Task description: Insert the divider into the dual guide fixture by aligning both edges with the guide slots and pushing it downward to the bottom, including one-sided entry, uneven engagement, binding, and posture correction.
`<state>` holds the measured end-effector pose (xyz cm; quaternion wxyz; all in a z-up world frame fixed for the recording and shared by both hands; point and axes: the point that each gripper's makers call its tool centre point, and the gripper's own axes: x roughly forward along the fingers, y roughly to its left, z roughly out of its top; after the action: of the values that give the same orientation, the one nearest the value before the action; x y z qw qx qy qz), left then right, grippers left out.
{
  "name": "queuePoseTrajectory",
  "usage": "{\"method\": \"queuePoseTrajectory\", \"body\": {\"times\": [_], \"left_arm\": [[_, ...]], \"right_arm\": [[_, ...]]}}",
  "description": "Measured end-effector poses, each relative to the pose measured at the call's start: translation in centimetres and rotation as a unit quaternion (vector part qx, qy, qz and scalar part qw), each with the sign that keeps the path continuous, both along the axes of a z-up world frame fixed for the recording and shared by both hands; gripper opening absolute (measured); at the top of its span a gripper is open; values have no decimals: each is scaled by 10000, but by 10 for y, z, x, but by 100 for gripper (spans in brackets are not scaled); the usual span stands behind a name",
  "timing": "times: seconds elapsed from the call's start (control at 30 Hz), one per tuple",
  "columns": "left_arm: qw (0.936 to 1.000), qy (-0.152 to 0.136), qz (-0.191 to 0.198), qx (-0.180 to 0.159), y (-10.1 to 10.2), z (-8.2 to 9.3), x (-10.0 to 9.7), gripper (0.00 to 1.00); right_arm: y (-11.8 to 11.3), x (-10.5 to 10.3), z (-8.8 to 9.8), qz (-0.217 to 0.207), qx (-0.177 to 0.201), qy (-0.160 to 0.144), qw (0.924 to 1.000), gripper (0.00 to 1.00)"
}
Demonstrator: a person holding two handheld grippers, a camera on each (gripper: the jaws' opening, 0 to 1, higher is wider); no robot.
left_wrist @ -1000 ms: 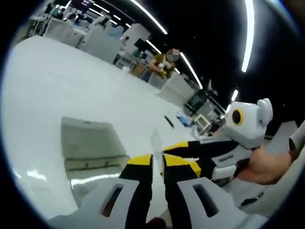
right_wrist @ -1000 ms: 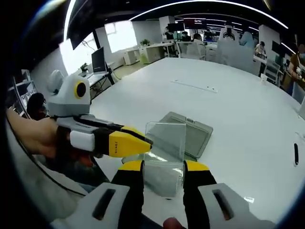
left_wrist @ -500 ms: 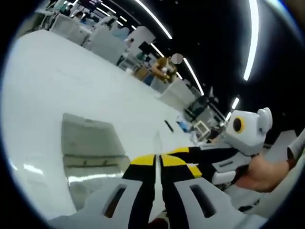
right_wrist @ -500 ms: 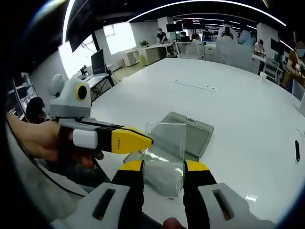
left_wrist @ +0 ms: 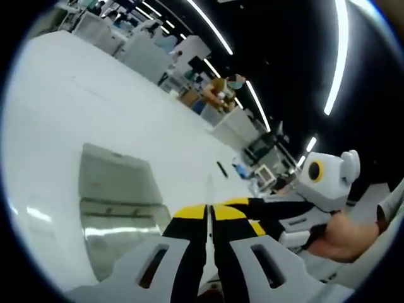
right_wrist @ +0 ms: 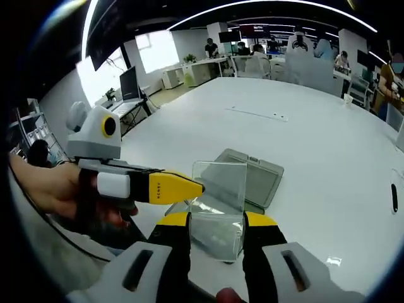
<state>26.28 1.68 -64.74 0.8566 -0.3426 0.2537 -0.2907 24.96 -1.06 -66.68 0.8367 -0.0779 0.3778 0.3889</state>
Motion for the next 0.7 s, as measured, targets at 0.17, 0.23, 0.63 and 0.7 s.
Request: {"method": "queuePoseTrajectory", "body": {"times": [0.17,0.23,0.63,0.7], "left_arm": [[9998,84,45,-163,2,-1,0,0],[9997,118,48,-202,2,-1,0,0],[9997,80,3,-228,3,2,2,0],[9997,78,-26,-215,3,2,2,0]], "right_arm": [[2,0,0,-11,43,10,10000,27],[2,-1,0,-28,66,32,10000,27],[3,1,1,-69,176,64,9998,28],[3,2,1,-50,176,55,9998,28]]}}
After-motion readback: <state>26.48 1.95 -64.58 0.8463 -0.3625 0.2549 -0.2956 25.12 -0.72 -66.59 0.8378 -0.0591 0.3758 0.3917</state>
